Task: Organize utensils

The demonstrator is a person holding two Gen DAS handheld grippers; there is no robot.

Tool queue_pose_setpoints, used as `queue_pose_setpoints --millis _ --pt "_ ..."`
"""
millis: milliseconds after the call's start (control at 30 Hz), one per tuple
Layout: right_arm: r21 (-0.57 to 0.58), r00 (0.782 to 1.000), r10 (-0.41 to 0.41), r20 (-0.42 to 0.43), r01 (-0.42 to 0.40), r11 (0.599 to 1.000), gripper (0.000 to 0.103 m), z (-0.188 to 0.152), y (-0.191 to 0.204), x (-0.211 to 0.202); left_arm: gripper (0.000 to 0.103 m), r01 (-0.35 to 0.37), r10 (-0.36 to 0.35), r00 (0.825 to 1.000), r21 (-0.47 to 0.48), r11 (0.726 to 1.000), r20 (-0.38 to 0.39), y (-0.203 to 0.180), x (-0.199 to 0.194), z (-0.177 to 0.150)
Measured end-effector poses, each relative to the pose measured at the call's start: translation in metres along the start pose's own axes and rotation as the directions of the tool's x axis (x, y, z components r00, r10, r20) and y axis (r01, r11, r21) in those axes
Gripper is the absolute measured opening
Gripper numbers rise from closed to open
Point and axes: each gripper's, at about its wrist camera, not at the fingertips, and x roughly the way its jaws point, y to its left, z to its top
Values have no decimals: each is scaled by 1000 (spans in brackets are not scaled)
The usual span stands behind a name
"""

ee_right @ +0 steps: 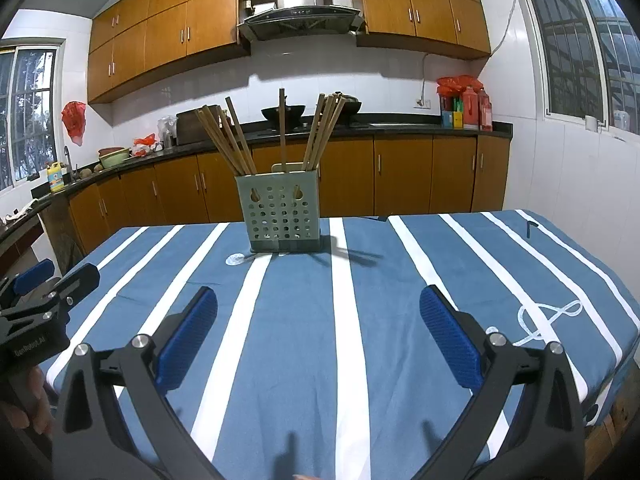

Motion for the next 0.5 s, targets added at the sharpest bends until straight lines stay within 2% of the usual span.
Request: queue_pose_setpoints --millis 500 --pt "0 1000 0 -1 0 1000 99 0 0 0 101 0 0 1000 -1 1000 1 1 0 0"
